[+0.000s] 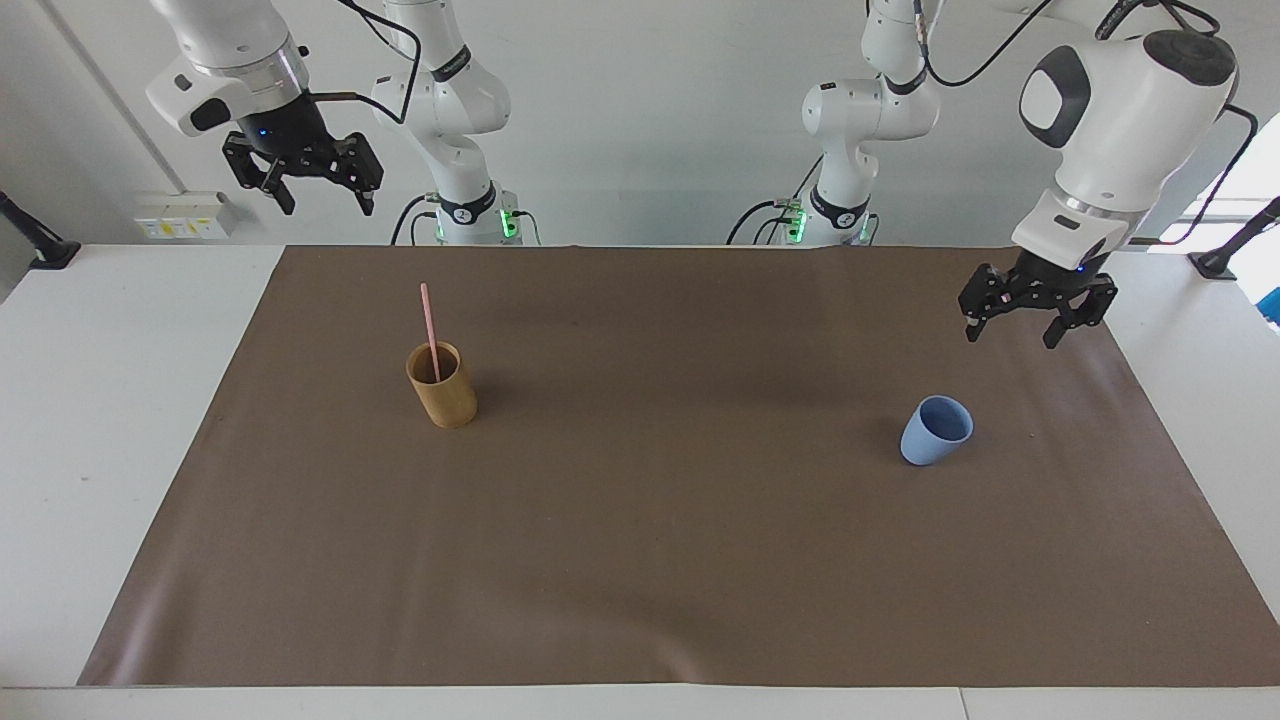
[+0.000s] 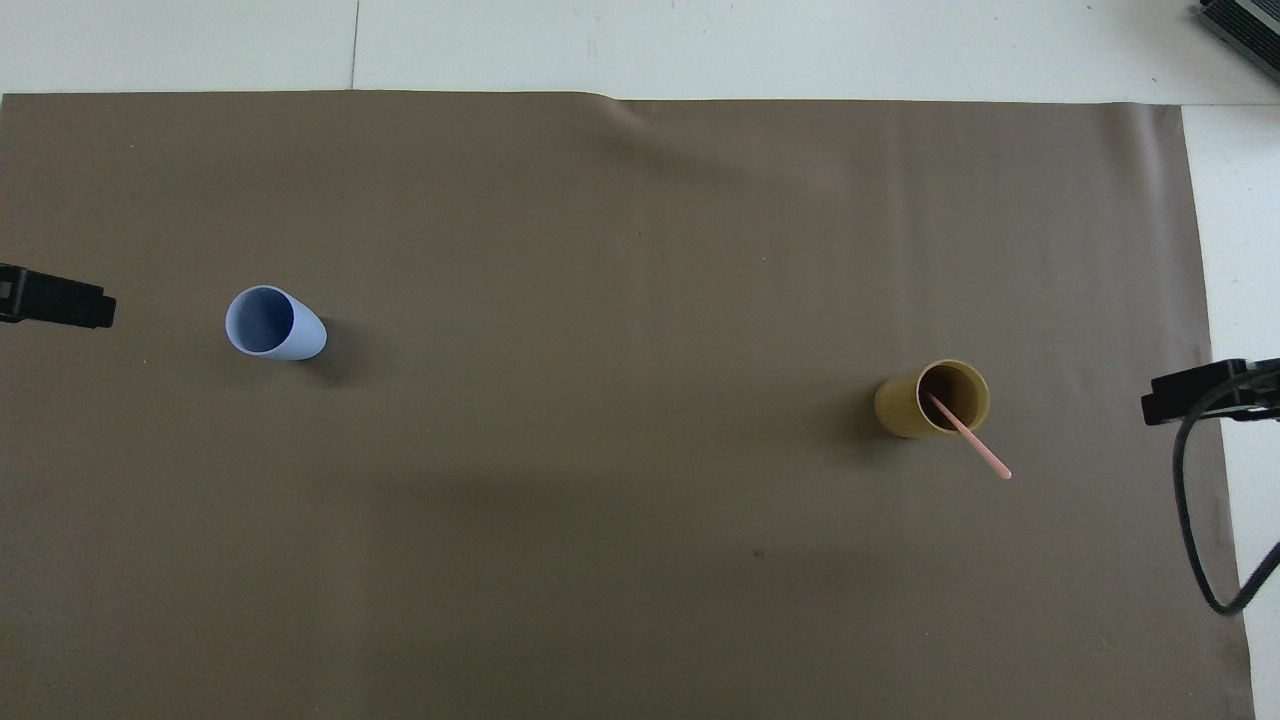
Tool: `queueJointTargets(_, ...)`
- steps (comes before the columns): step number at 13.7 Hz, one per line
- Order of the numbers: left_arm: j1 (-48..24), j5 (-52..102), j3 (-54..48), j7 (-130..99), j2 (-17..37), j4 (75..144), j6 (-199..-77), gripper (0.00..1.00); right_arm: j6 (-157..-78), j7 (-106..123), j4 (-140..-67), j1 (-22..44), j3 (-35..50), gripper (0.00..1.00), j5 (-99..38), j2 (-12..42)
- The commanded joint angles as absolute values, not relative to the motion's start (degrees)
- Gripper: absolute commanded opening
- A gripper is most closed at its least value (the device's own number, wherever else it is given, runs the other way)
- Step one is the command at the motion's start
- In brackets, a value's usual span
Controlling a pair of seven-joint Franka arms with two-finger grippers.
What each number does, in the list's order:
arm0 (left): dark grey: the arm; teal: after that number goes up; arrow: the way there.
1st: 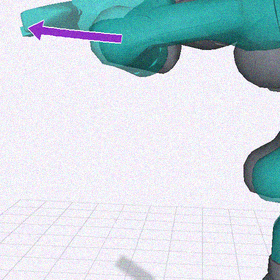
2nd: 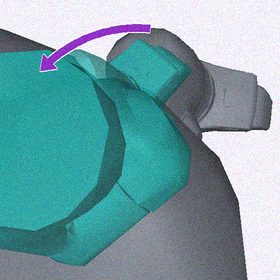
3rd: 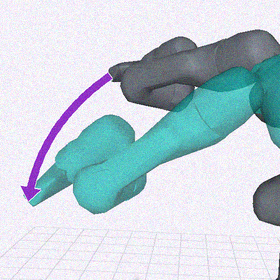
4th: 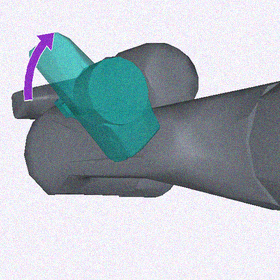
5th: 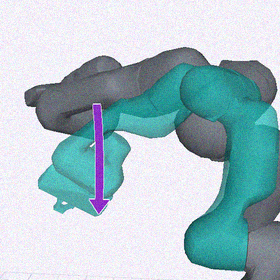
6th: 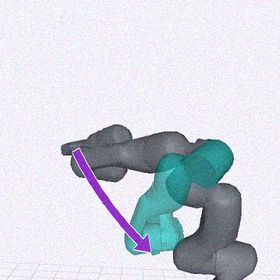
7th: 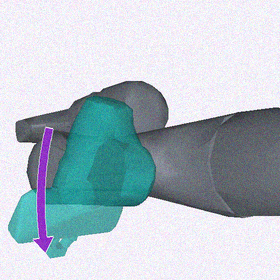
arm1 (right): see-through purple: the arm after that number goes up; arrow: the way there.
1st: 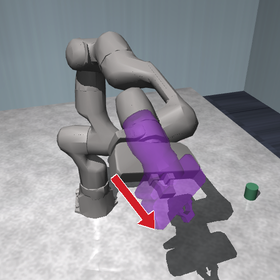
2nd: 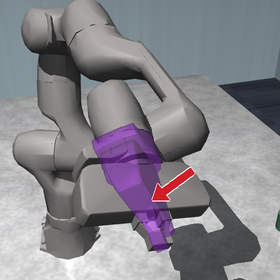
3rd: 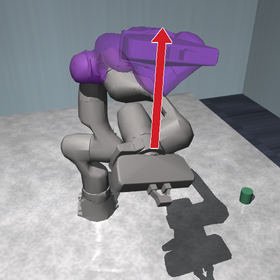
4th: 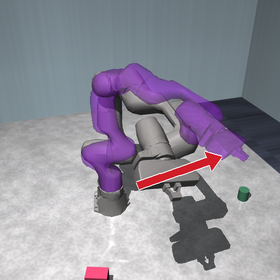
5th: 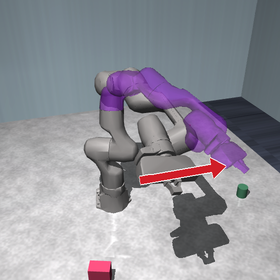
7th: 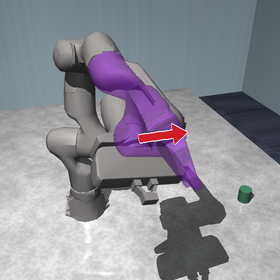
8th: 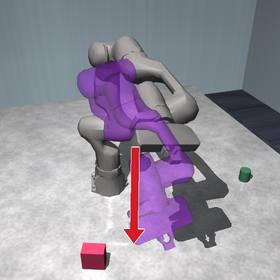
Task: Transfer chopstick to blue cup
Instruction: 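Reach the left gripper to the light blue cup and grasp it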
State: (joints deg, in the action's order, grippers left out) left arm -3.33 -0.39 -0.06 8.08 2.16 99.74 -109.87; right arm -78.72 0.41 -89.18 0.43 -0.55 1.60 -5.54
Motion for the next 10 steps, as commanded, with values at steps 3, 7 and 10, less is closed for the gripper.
queueJointTargets(3,-1.6,1.6,0.2,8.5,6.7,103.4,-114.0,1.00,-78.7,1.3,-90.7,-0.1,-0.5,1.00,1.2,-6.9)
queueJointTargets(7,-0.9,1.9,0.2,8.4,8.9,111.7,-125.0,1.00,-78.6,1.3,-90.7,-0.1,-0.6,1.00,1.2,-6.9)
queueJointTargets(10,-0.8,2.0,0.1,8.4,10.5,112.3,-125.8,1.00,-78.5,1.3,-90.7,-0.3,-0.8,1.00,1.2,-6.9)
